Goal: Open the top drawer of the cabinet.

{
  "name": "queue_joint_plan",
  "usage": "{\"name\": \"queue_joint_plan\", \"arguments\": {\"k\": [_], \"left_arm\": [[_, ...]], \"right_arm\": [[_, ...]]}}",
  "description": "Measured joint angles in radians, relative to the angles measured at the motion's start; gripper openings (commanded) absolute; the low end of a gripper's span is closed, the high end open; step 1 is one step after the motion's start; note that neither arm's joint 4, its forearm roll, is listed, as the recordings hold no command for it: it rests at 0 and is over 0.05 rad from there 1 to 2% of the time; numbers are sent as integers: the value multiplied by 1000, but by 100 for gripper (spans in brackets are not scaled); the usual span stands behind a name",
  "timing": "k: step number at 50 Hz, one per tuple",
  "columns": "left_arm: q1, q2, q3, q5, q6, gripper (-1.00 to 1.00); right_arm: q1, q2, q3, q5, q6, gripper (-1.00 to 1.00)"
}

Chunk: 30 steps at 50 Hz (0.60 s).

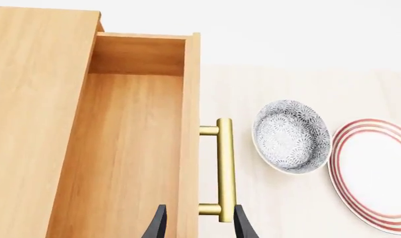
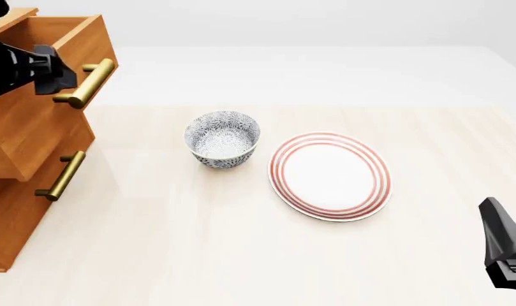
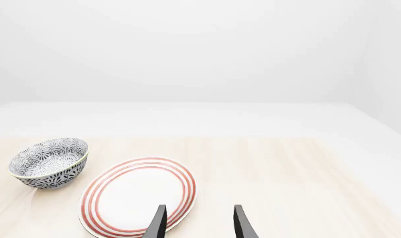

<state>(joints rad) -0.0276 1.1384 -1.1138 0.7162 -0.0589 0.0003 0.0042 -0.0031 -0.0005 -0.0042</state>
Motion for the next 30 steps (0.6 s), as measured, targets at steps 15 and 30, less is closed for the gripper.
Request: {"name": "queue_joint_plan", "arguments": {"k": [15,30], "left_arm": [[-37,21,-4,4,2,100],[-74,31,-16,14,-8,100]], "right_arm": [[0,0,0,0,0,100],[0,0,0,0,0,100]]}}
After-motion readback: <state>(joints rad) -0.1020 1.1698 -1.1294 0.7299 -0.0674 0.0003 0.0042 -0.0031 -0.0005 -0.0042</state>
